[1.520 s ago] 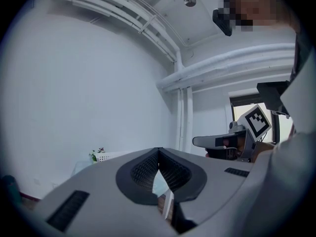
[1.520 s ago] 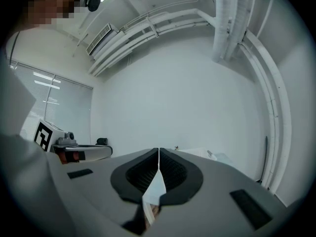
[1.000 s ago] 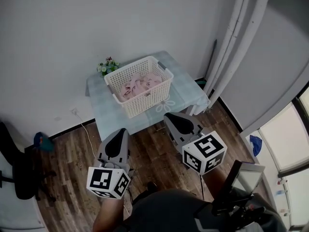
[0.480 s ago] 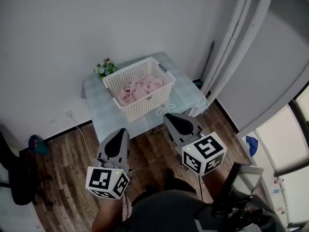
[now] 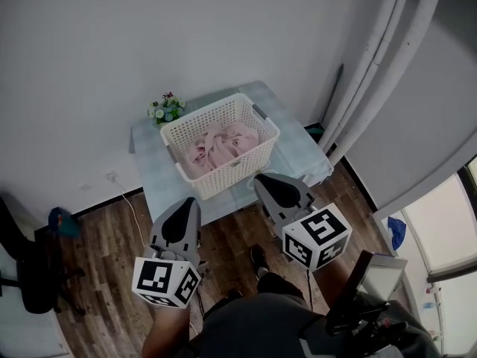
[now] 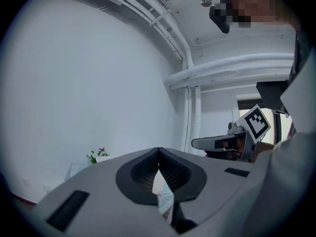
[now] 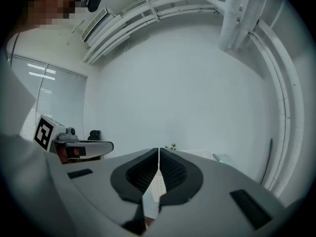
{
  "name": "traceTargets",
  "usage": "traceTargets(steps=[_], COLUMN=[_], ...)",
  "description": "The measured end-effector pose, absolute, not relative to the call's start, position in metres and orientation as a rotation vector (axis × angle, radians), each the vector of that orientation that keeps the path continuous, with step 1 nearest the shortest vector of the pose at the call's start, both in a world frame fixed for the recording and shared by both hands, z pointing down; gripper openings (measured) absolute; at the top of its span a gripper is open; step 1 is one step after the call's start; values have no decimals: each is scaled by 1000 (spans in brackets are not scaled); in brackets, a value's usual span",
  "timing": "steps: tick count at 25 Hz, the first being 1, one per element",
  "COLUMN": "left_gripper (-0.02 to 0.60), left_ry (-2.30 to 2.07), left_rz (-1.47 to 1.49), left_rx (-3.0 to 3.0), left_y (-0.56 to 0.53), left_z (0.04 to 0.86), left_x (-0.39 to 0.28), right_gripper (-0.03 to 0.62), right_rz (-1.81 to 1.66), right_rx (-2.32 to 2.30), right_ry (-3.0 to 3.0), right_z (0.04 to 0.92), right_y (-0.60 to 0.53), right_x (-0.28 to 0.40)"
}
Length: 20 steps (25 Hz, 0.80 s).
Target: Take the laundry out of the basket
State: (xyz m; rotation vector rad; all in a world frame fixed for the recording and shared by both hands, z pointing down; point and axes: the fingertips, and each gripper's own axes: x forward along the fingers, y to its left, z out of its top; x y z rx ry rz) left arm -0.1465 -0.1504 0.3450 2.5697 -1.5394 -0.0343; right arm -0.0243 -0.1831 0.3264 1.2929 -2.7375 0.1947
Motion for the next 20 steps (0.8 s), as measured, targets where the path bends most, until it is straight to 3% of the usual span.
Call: traceTargets(steps=[20], left_gripper=[10], left_ry=[-1683], left_rz=[57], left_rx=[2525], left_y=[-289], left_z=[327], left_x=[-111], right_gripper=[20], right_rz=[169], right_rx=[1186], right_ry=[-2854], right_z=[307], right_y=[-339], right_x=[9])
